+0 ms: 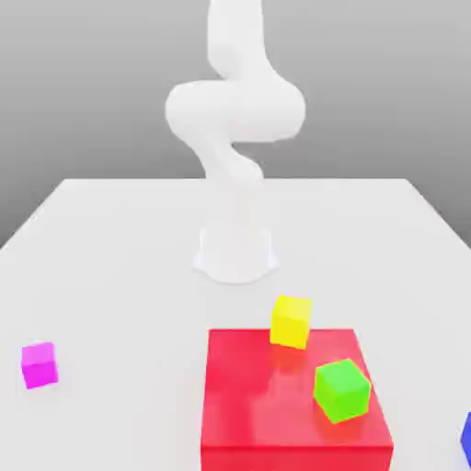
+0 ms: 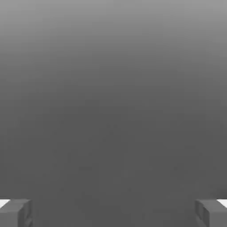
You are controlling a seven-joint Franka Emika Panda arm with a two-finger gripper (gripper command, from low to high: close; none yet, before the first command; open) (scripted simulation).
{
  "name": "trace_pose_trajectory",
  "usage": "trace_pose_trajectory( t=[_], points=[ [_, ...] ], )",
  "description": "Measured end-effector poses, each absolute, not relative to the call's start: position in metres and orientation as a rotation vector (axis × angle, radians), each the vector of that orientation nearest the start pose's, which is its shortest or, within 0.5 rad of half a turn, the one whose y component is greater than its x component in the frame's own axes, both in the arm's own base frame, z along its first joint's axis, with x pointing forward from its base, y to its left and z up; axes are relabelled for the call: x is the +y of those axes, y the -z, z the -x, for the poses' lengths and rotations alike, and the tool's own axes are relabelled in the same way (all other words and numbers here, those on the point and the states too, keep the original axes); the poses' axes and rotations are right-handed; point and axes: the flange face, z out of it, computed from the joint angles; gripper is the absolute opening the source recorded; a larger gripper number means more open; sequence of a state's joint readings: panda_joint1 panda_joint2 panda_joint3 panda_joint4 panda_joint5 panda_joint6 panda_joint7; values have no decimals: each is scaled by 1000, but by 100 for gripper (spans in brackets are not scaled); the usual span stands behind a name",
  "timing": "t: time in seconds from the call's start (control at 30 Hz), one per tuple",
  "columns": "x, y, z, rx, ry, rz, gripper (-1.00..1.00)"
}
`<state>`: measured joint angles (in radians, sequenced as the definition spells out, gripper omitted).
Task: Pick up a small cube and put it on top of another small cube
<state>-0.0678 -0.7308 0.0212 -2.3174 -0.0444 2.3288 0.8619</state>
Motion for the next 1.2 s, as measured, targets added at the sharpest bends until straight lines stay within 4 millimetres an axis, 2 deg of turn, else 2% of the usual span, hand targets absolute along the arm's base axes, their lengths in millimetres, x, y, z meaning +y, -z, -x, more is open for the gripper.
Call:
trace_pose_trajectory(
  t=[0.13, 0.27, 0.37, 0.5, 0.7, 0.8, 0.9, 1.03, 1.2],
  points=[
    [-49, -626, -409, 1409, 949, 2481, 0],
    [-90, -570, -433, 1630, 871, 2475, 0],
    [-123, -525, -443, 1788, 799, 2453, 0],
    [-168, -465, -446, 1987, 686, 2399, 0],
    [-228, -375, -428, 2248, 491, 2267, 0],
    [-258, -332, -409, 2375, 386, 2163, 0],
    [-280, -291, -387, 2475, 281, 2052, 0],
    [-295, -241, -360, 2568, 146, 1901, 0],
    [-303, -189, -331, 2637, 14, 1714, 0]
  ],
)
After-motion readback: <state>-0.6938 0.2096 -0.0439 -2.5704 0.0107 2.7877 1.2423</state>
